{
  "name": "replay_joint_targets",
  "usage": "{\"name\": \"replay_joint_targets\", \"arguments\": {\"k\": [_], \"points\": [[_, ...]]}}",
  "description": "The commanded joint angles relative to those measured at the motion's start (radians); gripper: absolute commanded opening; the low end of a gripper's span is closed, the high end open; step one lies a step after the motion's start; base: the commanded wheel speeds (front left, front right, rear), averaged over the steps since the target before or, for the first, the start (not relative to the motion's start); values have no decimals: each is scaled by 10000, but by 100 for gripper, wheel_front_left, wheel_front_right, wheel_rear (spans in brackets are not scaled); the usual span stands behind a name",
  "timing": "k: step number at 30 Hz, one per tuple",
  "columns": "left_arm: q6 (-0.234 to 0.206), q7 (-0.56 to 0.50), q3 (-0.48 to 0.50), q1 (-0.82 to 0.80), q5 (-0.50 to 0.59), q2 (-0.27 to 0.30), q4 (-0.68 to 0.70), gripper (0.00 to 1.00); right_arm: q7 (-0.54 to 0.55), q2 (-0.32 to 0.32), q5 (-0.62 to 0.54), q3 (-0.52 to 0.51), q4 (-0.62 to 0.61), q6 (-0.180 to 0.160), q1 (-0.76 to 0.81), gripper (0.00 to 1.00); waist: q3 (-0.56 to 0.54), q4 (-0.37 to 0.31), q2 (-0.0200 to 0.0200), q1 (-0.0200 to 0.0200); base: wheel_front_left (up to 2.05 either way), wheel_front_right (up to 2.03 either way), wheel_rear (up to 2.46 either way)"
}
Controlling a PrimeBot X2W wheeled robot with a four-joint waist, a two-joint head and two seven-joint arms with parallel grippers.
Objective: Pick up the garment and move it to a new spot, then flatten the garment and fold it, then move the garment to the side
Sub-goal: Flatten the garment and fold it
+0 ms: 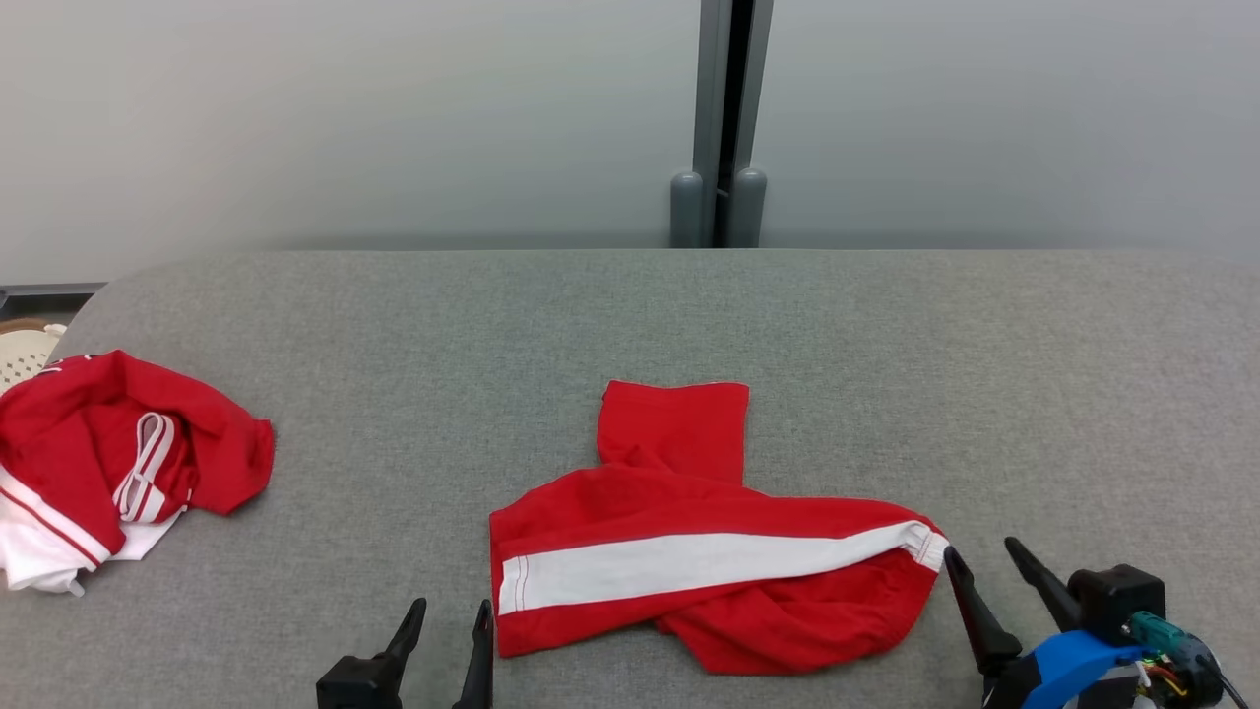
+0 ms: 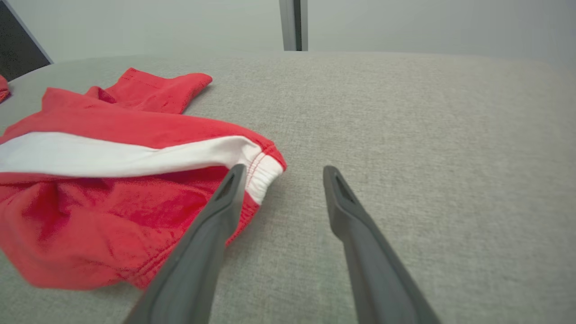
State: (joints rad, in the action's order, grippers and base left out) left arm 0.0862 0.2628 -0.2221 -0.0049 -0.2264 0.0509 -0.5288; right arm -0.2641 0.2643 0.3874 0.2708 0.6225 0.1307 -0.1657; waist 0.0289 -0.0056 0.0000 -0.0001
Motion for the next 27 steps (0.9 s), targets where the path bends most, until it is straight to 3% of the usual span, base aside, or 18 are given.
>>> {"name": "replay_joint_targets", "arguments": {"k": [1, 5, 10, 21, 27], "points": [[-26, 31, 58, -176, -34, -1, 21, 100, -4, -228, -620, -580, 64, 0, -82, 100, -107, -130, 0, 1, 0, 0, 0], [-108, 31, 107, -274, -37, 1, 121, 100, -5, -848, -2242, -2007, -380, 0, 63, 100, -159, -229, 0, 1, 0, 0, 0], [-207, 31, 267, -315, -8, -1, 243, 100, -2, -1607, -3544, -2971, -1399, 0, 491, 100, -207, -289, 0, 1, 0, 0, 0], [-129, 31, 214, -322, -129, -1, 138, 100, -4, -2070, -3933, -2930, -1193, 0, 821, 100, -196, -287, 0, 1, 0, 0, 0], [188, 31, -247, -551, -767, -2, -315, 100, -4, -2096, -3825, -2713, -1074, 0, 651, 100, -28, -302, 0, 1, 0, 0, 0]]}}
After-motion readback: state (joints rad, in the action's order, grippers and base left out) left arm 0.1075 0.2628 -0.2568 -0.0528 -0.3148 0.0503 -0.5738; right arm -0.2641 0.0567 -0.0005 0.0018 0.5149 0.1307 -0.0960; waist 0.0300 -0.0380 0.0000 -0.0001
